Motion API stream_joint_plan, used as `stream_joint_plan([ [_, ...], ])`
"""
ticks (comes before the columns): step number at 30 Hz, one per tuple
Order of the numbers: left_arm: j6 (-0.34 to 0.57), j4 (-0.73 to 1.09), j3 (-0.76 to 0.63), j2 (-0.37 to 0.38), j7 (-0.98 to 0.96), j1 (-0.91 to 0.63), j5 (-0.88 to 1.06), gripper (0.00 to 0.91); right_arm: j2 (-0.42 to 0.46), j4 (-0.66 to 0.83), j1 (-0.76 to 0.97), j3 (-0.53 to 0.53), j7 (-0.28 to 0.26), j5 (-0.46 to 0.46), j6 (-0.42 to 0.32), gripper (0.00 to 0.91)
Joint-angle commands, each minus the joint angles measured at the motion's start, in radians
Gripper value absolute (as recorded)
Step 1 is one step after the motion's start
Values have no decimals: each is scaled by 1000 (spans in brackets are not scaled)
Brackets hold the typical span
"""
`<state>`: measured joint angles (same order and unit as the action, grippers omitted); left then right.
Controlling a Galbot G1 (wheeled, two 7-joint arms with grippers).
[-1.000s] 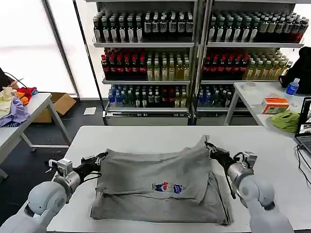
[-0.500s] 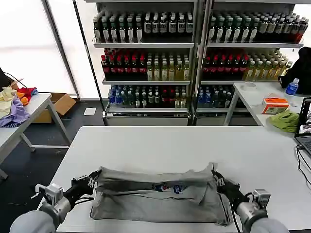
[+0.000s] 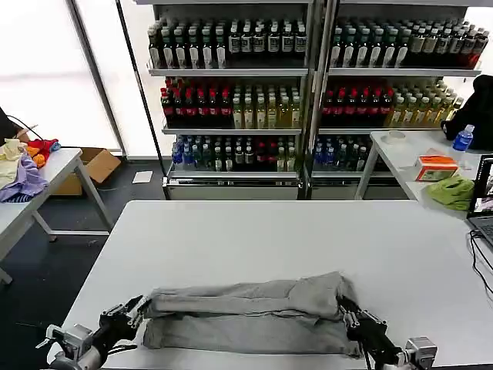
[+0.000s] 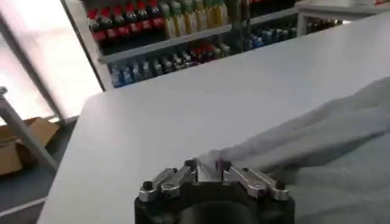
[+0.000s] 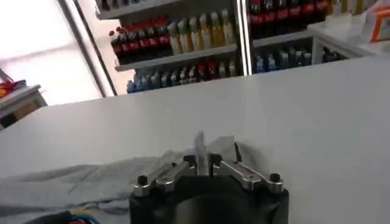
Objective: Fold and organize the clothes.
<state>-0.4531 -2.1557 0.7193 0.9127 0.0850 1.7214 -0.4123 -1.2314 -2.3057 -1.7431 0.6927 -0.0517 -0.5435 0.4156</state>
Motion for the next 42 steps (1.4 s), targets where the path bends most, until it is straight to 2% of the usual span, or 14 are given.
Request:
stream_joint_plan([
  [1,-16,-44,153,16,-45,-3,-54,907,-10,-34,-25,100,-87,54,-287,907],
  [2,-33,-59,155,29,-77,-12,-86,907,-12,-32,-16,136,-110,89,-348,907],
  [5,-55,-102,105,93,-203,-35,-183,907,-7,-21,-6,191,-131,42,-401,907],
  [7,-51,-114,52,143,-232,-29,-168,907,-8,-5,2,206,-132,17,-419,907],
  [12,-53,-115,-86,312,-322,-1,-63,907,-33,8,-26,243,-146,29,-434,907],
  [16,-25,-86,-168,396,-379,4,12,907,-59,31,-40,238,-133,62,-451,907],
  [20,10,-86,-209,419,-399,-4,50,907,-70,8,-71,230,-151,64,-470,907],
  [35,8,41,-273,418,-414,-61,65,907,-74,21,-69,166,-144,76,-480,907],
  [37,15,47,-275,425,-413,-61,69,846,-71,22,-69,164,-145,75,-480,907],
  [41,31,58,-273,432,-414,-57,82,615,-68,24,-67,163,-148,68,-482,907],
  [42,38,57,-274,432,-413,-53,88,504,-67,23,-66,161,-151,58,-484,907],
])
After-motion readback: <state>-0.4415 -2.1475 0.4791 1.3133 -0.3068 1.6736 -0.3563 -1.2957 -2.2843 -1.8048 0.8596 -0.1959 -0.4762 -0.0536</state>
